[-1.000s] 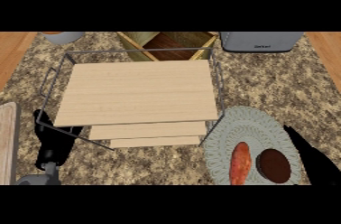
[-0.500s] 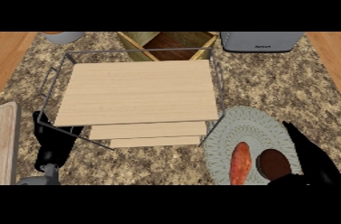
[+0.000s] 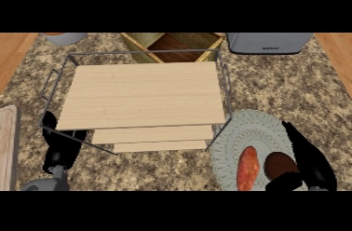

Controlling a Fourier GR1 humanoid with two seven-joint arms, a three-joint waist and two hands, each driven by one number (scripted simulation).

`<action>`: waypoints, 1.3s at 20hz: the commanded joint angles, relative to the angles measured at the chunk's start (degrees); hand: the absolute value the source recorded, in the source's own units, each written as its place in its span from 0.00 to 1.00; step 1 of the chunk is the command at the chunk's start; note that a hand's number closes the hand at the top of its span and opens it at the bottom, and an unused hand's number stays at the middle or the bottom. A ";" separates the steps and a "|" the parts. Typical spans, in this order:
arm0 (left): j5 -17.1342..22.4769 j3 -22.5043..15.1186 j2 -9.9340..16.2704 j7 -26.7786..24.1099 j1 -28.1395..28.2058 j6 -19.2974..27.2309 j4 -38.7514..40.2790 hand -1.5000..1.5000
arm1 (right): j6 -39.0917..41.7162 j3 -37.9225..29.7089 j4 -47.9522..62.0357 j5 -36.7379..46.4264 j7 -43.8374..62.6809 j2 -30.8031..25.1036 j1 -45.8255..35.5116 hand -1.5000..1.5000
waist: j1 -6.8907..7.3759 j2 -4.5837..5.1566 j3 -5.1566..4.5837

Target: Pick the cupcake from the placemat and place it in the tiered shelf

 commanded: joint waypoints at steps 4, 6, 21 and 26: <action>-1.45 0.86 -0.55 2.71 -0.51 0.07 -1.38 0.50 | 1.20 -1.52 1.97 0.41 -4.91 1.72 0.19 0.00 | 0.02 0.09 0.18; -0.58 1.31 0.80 -1.07 1.41 -1.84 -0.33 0.50 | 7.66 3.86 5.43 1.10 -7.57 -2.38 1.04 1.00 | 0.72 0.17 0.19; -0.69 2.81 0.60 -1.10 2.36 -3.41 -0.63 0.50 | -3.22 15.94 -10.44 11.48 -8.43 9.00 7.36 1.00 | -0.26 -0.06 0.12; -0.34 1.90 0.05 -0.51 0.76 -4.03 -0.26 0.50 | -5.46 41.49 -7.80 16.65 1.65 16.87 4.10 1.00 | 2.00 -0.30 -0.04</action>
